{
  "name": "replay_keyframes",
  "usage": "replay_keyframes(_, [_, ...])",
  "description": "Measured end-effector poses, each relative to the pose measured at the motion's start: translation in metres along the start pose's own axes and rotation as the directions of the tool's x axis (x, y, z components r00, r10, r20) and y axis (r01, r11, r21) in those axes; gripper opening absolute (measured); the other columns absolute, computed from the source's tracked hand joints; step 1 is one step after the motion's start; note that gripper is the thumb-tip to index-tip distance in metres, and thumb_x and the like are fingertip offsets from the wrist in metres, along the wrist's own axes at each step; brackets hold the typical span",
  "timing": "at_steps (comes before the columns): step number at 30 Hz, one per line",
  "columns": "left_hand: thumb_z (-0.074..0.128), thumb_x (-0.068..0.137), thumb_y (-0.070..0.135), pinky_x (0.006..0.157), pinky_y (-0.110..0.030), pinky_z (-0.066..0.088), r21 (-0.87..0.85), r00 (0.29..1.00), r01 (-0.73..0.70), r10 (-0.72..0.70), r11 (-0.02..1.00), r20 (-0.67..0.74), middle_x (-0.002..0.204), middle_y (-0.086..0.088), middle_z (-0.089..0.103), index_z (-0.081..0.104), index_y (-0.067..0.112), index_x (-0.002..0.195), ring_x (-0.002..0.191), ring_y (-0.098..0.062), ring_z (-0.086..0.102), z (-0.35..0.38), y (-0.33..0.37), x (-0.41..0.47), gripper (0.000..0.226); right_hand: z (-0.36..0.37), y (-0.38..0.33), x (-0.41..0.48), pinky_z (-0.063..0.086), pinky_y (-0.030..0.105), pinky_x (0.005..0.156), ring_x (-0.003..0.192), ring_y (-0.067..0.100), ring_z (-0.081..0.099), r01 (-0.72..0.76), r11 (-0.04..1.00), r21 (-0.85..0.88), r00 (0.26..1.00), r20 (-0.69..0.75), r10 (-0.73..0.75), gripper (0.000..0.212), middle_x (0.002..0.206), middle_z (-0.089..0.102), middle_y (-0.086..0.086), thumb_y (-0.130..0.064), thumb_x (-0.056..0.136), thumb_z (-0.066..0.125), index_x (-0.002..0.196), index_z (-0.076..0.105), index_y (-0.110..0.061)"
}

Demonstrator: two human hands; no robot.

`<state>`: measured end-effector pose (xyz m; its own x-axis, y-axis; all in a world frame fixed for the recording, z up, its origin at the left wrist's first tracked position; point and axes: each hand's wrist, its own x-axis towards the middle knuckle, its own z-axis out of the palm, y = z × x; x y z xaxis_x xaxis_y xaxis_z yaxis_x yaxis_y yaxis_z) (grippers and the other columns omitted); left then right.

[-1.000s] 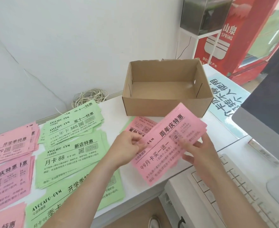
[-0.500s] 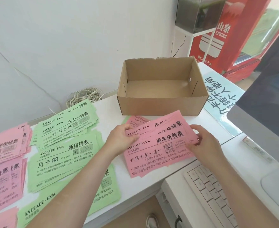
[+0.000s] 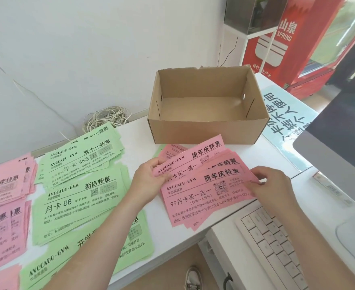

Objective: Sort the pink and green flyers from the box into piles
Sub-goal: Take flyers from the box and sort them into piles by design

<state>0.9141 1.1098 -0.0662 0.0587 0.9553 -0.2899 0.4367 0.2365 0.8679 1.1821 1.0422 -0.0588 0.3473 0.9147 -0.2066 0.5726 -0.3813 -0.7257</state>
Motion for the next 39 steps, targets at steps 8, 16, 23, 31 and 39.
replay_keyframes(8, [0.069,0.078,-0.002,0.067,-0.001,0.039,0.312,0.973,-0.229,0.203,0.922,0.114,0.087,0.023,0.061,0.052,0.039,0.082,0.083,0.008,0.057,0.016,0.002,-0.021,0.044,0.002,-0.003,0.013,0.047,0.033,0.061,0.076,0.023,0.061,0.030,0.979,-0.201,1.000,0.016,-0.027,0.012,0.081,0.065,-0.005,-0.008,0.080,0.060,0.083,0.057,-0.019])
replay_keyframes(16, [0.061,0.078,-0.003,0.065,-0.022,0.046,0.422,0.897,-0.440,0.407,0.793,0.172,0.072,0.013,0.060,0.051,0.027,0.081,0.070,-0.008,0.054,0.026,-0.011,-0.032,0.032,-0.015,-0.009,0.019,0.046,0.021,0.071,0.088,0.004,0.066,0.041,0.999,0.031,0.974,0.222,-0.047,0.027,0.086,0.072,-0.016,-0.005,0.086,0.067,0.089,0.070,-0.032])
replay_keyframes(23, [0.056,0.086,0.009,0.085,-0.023,0.046,0.430,0.917,-0.387,0.291,0.815,0.274,0.103,0.019,0.064,0.060,0.032,0.113,0.092,-0.001,0.055,0.016,0.002,-0.029,0.036,-0.019,-0.007,0.019,0.039,0.013,0.064,0.086,-0.003,0.061,0.107,0.994,-0.014,0.984,0.142,-0.104,0.031,0.081,0.069,-0.021,-0.007,0.090,0.061,0.082,0.069,-0.036])
replay_keyframes(31, [0.068,0.082,-0.002,0.081,-0.027,0.052,-0.184,0.998,-0.011,0.022,0.983,0.057,0.090,0.008,0.075,0.060,0.026,0.110,0.087,-0.010,0.069,0.003,0.015,-0.054,0.040,-0.019,-0.016,0.020,0.051,0.029,0.075,0.088,0.011,0.067,0.015,0.955,0.297,0.989,0.134,-0.058,0.034,0.091,0.073,-0.011,0.005,0.085,0.063,0.091,0.069,-0.029])
replay_keyframes(39, [0.052,0.089,0.045,0.105,-0.032,0.033,0.726,0.915,-0.404,0.247,0.557,0.319,0.138,0.002,0.046,0.050,0.019,0.126,0.129,-0.018,0.035,0.067,0.009,-0.035,0.046,-0.037,-0.021,0.008,0.051,0.031,0.067,0.066,0.017,0.065,0.053,0.907,0.419,0.968,-0.244,0.056,0.035,0.082,0.067,-0.011,0.004,0.088,0.057,0.081,0.060,-0.029])
